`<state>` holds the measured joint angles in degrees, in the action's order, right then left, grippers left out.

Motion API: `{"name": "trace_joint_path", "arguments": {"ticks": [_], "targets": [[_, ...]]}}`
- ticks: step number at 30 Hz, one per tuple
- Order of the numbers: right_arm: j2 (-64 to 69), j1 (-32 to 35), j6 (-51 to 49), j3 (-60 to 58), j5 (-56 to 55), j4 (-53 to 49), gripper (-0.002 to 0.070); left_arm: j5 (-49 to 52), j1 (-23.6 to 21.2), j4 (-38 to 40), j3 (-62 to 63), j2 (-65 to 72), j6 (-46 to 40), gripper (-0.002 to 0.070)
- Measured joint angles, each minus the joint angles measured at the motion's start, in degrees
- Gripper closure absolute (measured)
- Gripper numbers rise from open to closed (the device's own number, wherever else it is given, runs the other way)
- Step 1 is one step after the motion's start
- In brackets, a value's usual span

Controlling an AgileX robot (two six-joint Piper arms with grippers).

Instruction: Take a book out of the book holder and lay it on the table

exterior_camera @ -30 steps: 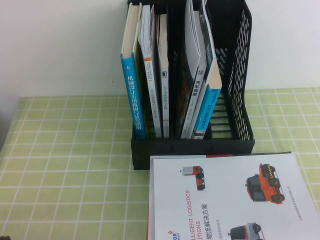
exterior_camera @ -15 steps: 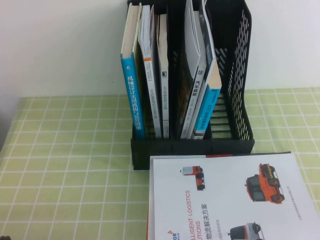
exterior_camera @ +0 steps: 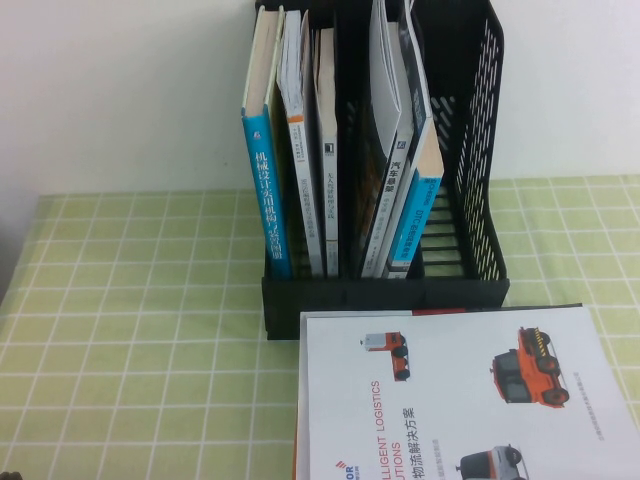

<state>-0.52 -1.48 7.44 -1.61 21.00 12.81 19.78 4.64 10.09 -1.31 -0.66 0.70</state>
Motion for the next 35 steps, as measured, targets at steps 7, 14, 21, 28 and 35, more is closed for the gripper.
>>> {"name": "trace_joint_path", "arguments": {"ticks": [7,14,21,28,35], "targets": [[0.0,0.28,0.46,0.0,0.22,0.09,0.0677,0.0,0.0,0.0,0.0,0.0,0.0,0.0678],[0.0,0.34,4.94,0.0,0.22,-0.01,0.0678,0.09,0.0,0.0,0.0,0.0,0.1,0.0678],[0.0,0.34,5.88,0.0,0.22,-0.01,0.0678,0.09,0.0,0.0,0.0,0.0,0.1,0.0678],[0.0,0.34,6.09,0.0,0.22,-0.08,0.0678,0.09,0.0,0.0,0.0,0.0,0.1,0.0678],[0.0,0.34,6.09,0.0,0.22,-0.08,0.0678,0.09,0.0,0.0,0.0,0.0,0.1,0.0678]]}}
